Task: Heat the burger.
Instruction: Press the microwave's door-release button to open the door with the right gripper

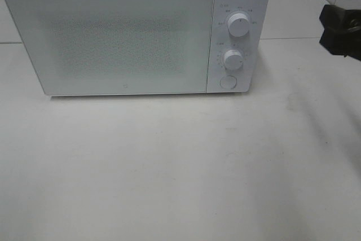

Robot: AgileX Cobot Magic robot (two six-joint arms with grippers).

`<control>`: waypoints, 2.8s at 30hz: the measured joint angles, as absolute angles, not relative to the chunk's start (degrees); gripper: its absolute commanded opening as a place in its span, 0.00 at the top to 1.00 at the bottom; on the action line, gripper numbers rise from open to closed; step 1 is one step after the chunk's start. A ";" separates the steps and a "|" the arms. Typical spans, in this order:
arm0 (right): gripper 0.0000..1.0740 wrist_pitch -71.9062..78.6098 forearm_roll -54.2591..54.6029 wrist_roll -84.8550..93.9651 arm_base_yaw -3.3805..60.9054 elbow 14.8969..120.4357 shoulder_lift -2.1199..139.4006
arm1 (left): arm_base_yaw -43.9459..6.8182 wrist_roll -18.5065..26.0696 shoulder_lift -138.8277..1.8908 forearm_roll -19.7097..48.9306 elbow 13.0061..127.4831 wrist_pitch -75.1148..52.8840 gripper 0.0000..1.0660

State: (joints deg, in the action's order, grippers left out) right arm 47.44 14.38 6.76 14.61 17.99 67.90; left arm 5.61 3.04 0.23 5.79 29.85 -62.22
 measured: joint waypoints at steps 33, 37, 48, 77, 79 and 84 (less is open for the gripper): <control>0.30 69.21 42.46 13.75 46.29 22.69 99.98 | 5.61 3.04 0.23 5.79 29.85 -62.22 0.06; 0.30 69.21 44.12 13.75 46.75 24.29 101.87 | 5.61 3.04 0.23 5.79 29.85 -62.22 0.06; 0.33 69.21 44.52 -1.03 46.75 24.87 102.62 | 5.61 3.04 0.23 5.79 29.85 -62.22 0.06; 1.00 61.71 44.98 -79.81 46.75 24.87 102.62 | 5.61 3.04 0.23 5.79 29.85 -62.22 0.06; 1.00 61.65 44.98 -81.13 46.75 24.87 102.62 | 5.61 3.04 0.23 5.79 29.85 -62.22 0.06; 1.00 61.31 44.98 -81.42 46.75 25.50 102.62 | 5.61 3.04 0.23 5.79 29.85 -62.22 0.06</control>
State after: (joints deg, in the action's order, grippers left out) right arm 61.31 44.98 -81.42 46.75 25.50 102.62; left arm 5.61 3.04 0.23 5.79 29.85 -62.22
